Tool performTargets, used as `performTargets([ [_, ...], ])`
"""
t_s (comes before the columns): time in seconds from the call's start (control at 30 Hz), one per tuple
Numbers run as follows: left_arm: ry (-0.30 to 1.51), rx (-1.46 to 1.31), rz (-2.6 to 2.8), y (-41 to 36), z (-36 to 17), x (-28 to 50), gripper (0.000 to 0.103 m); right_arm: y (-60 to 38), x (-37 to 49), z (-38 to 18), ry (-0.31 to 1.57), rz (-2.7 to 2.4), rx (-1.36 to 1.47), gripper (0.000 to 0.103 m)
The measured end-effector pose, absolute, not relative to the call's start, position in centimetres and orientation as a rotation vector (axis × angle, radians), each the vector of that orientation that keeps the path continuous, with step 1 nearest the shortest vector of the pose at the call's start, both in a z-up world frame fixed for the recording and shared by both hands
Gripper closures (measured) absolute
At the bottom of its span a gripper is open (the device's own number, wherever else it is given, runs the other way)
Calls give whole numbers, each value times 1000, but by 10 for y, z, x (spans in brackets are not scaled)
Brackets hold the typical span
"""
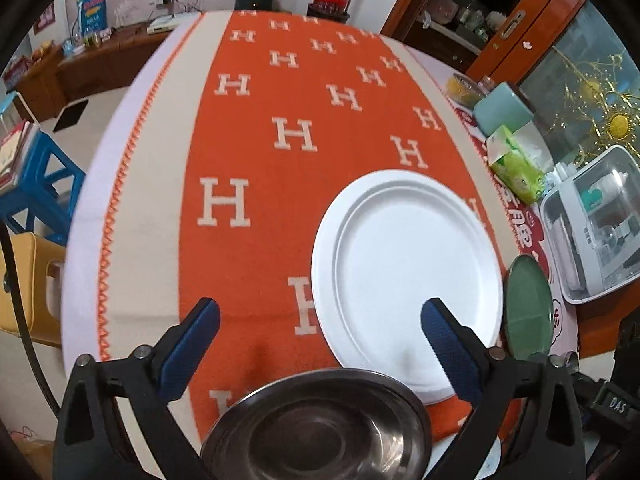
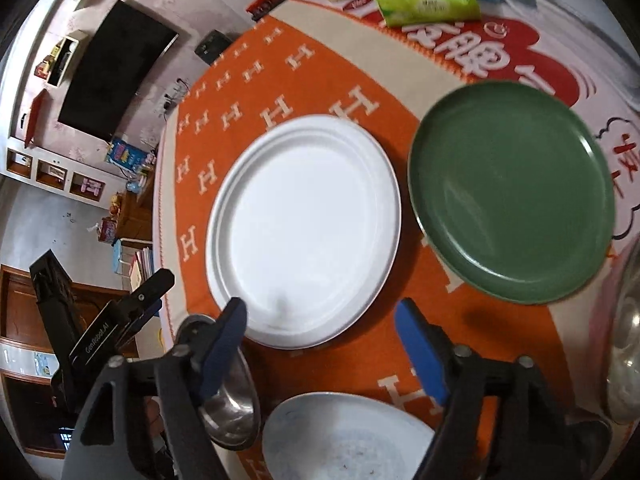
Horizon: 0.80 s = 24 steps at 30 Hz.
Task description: Organize plates and bowls
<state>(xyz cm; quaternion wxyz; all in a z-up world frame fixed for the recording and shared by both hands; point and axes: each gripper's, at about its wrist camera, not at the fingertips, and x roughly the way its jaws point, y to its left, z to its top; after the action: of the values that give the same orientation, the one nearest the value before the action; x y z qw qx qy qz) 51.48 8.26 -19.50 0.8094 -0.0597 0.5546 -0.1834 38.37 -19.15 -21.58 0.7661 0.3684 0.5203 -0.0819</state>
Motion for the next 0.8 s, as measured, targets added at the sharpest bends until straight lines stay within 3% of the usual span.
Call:
performTargets([
  [0.2,1237,-150,-392,77,-213,522,18,-188,390,-236,1164,-189,799,51],
  [0.27,1253,-151,-398,72,-219,524,32,-188,391,-241,1171,-192,798,55],
  [0.4,1290,-163,-398,69,-229,528,41,-191,391,-248,1163,-199,801,66],
  [0.47,1313,-181,-406,67,-234,529,49,-192,391,-250,1157,-203,801,68],
  [0.7,1336,-198,-395,69,-243,530,59,-202,391,-251,1114,-228,778,75],
  [0.77,1333,-198,-388,70,-244,530,70,-204,393,-252,1117,-238,768,77],
  [0.8,1331,-199,-386,70,-243,530,69,-205,393,-253,1118,-242,764,79],
])
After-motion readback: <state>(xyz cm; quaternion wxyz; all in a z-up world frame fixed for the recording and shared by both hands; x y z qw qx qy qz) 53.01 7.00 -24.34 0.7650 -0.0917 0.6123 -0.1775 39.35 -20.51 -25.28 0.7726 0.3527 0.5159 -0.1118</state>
